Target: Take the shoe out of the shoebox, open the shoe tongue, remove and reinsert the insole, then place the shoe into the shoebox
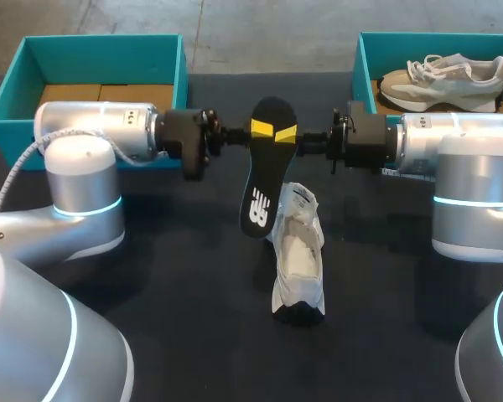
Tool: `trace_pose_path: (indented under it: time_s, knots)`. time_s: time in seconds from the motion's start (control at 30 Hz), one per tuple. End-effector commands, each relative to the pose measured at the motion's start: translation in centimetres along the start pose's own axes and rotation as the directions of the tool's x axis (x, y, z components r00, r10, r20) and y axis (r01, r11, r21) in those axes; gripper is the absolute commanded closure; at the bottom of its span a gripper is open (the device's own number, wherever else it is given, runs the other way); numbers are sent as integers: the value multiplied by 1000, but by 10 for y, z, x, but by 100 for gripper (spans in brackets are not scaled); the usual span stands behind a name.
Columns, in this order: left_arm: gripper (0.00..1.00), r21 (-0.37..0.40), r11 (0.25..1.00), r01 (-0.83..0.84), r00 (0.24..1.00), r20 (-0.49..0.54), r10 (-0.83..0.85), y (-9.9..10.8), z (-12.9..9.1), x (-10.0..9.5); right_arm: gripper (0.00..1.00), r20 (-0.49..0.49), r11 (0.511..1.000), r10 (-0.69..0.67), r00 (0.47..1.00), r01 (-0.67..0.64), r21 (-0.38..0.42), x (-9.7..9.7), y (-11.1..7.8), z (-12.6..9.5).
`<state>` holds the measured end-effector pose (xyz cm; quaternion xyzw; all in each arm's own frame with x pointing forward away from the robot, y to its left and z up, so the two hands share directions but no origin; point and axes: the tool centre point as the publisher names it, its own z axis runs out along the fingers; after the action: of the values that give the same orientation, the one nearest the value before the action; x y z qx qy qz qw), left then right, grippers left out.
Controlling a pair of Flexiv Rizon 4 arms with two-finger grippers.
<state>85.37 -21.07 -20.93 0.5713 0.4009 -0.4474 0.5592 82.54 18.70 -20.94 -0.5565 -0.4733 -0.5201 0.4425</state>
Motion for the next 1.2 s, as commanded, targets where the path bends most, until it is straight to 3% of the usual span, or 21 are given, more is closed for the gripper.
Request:
trace_pose_path:
  time_s: [0.03,0.27,0.37,0.43,0.57,1.2]
  knots:
    - [94,-6,1000,-3,1000,0,3,-3,4,0,100,1,1000,0,1000,0,-2,0,-1,2]
    - [96,-14,1000,-3,1000,0,3,-4,2,0,100,1,1000,0,1000,0,-2,0,-1,2]
    - [91,-18,1000,-3,1000,3,3,-4,0,-1,100,1,1000,0,1000,0,-2,0,-1,2]
    - [82,-23,1000,-5,1000,7,5,-4,-1,-2,100,1,1000,0,1000,0,-2,0,-1,2]
    - [77,-30,1000,-6,1000,8,6,-4,-3,-2,100,1,1000,0,1000,0,-2,0,-1,2]
    - [82,-46,999,-2,1000,1,2,-1,-9,0,100,1,1000,0,1000,0,-2,0,-1,2]
